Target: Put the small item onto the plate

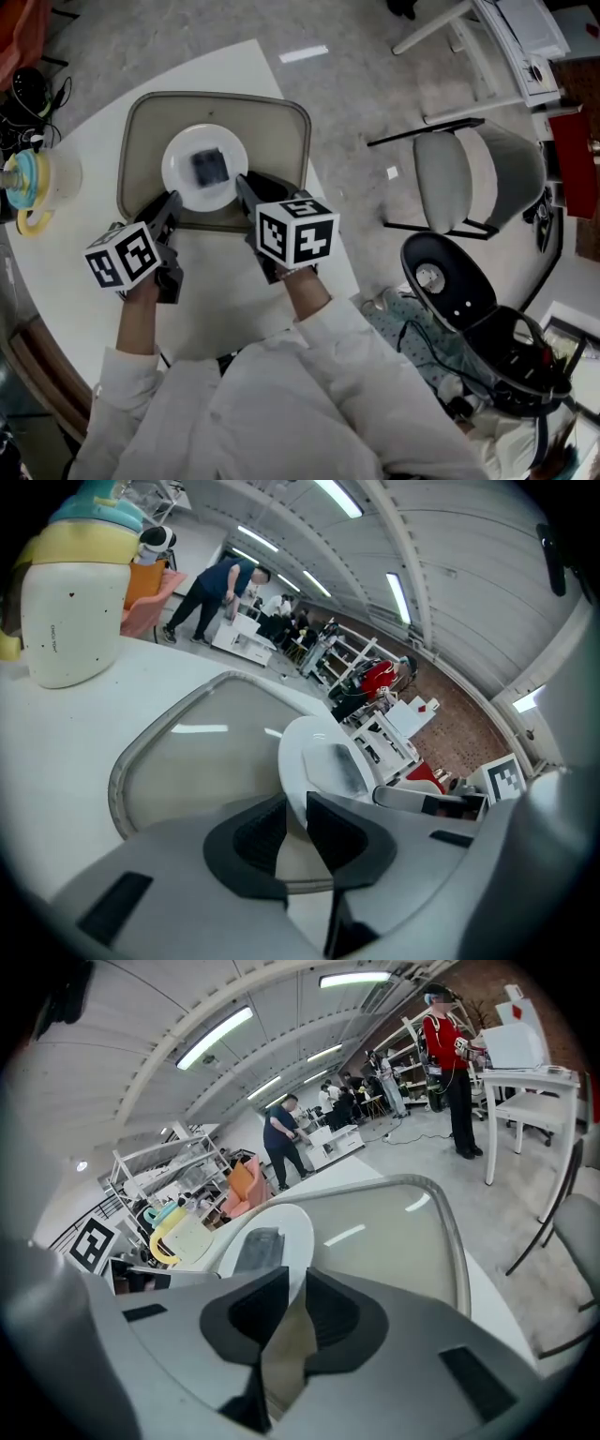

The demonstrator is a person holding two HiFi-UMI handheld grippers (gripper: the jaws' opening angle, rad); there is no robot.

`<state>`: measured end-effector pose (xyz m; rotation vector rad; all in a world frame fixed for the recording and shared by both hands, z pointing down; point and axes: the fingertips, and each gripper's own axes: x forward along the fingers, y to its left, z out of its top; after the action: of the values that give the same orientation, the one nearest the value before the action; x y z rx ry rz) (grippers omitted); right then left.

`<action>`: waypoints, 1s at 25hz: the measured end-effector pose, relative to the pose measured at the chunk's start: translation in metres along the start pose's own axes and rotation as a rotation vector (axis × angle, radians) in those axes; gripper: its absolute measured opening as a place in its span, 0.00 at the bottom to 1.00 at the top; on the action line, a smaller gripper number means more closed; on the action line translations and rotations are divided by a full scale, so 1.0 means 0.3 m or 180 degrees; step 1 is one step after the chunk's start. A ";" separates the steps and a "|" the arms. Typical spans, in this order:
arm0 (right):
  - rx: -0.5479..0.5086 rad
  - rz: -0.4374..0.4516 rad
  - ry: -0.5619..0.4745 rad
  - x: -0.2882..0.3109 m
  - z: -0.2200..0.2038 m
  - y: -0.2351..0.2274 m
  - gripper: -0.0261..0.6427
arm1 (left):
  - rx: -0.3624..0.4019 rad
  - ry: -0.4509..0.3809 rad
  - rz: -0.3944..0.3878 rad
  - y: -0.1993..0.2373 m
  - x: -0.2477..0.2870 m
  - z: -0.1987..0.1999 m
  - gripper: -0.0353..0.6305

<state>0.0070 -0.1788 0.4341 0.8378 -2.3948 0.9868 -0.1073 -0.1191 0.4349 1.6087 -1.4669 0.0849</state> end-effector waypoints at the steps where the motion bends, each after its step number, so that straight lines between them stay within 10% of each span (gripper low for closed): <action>1: -0.0014 -0.0012 0.0023 0.008 0.003 -0.005 0.13 | 0.0010 0.0021 0.0036 0.004 0.009 0.004 0.14; 25: -0.0542 -0.0394 0.0259 0.073 0.039 -0.066 0.14 | 0.0420 0.0125 0.0474 0.012 0.089 0.038 0.16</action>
<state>0.0023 -0.2066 0.4485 0.8544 -2.2901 0.7434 -0.1083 -0.1459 0.4463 1.5904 -1.5769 0.3020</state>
